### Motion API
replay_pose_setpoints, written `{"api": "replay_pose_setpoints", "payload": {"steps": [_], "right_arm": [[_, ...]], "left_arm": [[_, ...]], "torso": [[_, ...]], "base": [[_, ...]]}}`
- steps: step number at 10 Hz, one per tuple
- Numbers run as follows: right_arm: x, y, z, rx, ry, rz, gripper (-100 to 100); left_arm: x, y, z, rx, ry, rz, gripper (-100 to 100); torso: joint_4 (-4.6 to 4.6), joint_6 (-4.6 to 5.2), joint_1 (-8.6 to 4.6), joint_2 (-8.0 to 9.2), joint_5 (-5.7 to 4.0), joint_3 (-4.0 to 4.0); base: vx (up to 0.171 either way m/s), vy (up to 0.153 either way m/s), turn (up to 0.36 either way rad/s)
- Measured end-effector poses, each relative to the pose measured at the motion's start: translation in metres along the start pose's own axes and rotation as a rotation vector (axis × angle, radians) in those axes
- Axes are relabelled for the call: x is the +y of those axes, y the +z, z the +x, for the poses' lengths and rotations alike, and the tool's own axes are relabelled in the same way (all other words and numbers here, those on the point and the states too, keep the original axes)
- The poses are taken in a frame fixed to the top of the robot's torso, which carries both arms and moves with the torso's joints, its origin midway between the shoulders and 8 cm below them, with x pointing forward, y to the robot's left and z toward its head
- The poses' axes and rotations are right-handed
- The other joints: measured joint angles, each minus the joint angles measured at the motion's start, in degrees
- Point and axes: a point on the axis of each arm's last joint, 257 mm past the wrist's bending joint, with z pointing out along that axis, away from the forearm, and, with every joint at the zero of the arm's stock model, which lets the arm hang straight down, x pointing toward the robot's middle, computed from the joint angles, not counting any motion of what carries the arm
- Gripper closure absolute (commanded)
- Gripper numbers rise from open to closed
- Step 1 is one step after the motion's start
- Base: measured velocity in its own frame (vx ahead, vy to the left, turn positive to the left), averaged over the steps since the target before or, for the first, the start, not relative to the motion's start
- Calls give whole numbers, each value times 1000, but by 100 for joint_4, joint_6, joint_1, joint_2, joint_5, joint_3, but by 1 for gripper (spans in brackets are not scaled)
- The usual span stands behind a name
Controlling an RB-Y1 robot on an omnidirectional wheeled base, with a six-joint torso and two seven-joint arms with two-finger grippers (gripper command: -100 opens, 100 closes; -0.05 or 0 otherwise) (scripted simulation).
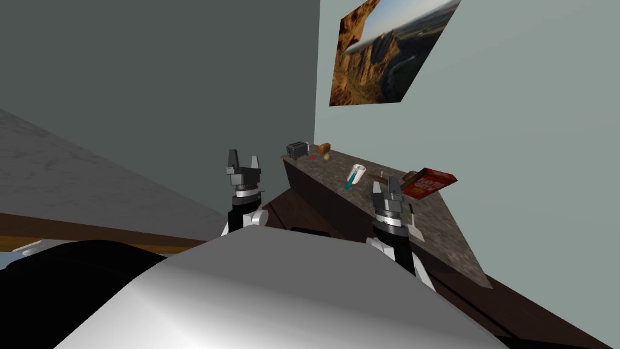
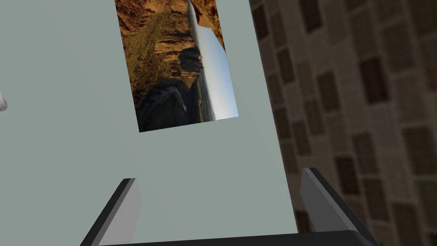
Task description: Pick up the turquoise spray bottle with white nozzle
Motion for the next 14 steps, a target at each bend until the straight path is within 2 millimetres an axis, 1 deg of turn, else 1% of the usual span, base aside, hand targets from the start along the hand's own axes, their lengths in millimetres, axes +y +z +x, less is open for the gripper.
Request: {"api": "replay_pose_setpoints", "payload": {"steps": [4,6,8,11,12,13,14], "right_arm": [[-44,-26,-15,43,-184,150,-100],[-65,-40,-32,63,-286,231,-100],[-87,-61,-43,85,-389,316,-100],[-117,-93,-73,118,-550,438,-100],[-123,-99,-81,130,-605,477,-100],[-130,-108,-93,141,-659,519,-100],[-136,-114,-99,146,-684,540,-100]], "left_arm": [[0,0,0,0,0,0,0],[0,0,0,0,0,0,0],[0,0,0,0,0,0,0],[0,0,0,0,0,0,0],[0,0,0,0,0,0,0],[0,0,0,0,0,0,0],[0,0,0,0,0,0,0]], "torso": [[-2,0,-4,-12,-1,-7],[-3,0,0,-15,0,-8],[-4,0,5,-19,2,-11],[-9,-1,5,-42,2,-24],[-10,-1,10,-47,3,-27],[-12,-1,6,-58,3,-33],[-10,-2,-6,-43,0,-26]], "base": [[34,93,-10],[56,113,-21],[78,118,-28],[121,124,-36],[165,120,-58],[101,84,-19],[69,63,-21]]}}
